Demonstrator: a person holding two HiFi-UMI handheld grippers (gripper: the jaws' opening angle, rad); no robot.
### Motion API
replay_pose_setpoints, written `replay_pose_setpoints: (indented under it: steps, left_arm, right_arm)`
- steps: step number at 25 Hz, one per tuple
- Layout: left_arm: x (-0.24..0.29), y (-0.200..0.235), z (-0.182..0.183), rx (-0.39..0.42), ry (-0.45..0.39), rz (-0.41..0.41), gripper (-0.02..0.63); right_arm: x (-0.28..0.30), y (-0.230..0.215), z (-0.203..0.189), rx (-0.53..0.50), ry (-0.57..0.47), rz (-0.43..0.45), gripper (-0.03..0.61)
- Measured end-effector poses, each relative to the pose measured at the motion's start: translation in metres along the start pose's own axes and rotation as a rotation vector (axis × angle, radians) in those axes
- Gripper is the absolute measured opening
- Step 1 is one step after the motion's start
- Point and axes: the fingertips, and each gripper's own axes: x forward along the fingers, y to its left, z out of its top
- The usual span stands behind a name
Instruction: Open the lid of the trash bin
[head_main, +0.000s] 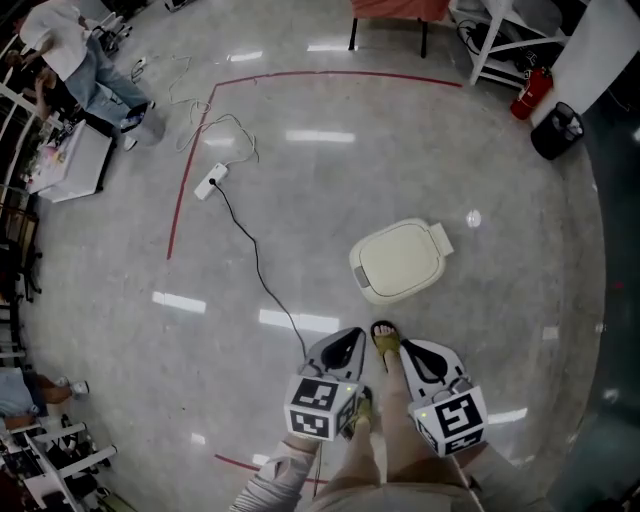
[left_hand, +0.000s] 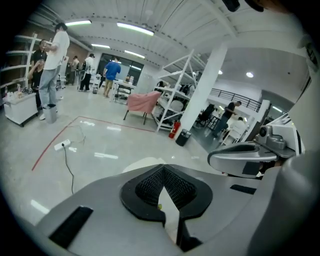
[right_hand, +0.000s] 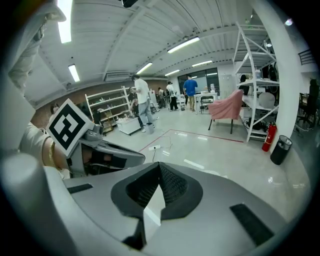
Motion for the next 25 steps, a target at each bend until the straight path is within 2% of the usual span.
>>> replay_pose_setpoints:
  steps: [9, 18, 25]
  left_arm:
    - [0.069, 0.035, -0.038, -0.014, 0.094, 0.027, 0.005]
    - [0.136, 0.074, -0.085, -0.030, 0.162, 0.055, 0.005]
    - [0.181, 0.100, -0.126, -0.049, 0.228, 0.062, 0.005]
  right_arm:
    - [0.055, -0.021, -0.040, 0.065, 0.083, 0.020, -0.002]
    - [0.101, -0.048, -0.083, 0.138, 0.121, -0.001, -0.002]
    - [0.126, -0.054, -0.121, 0.180, 0.160, 0.006, -0.001]
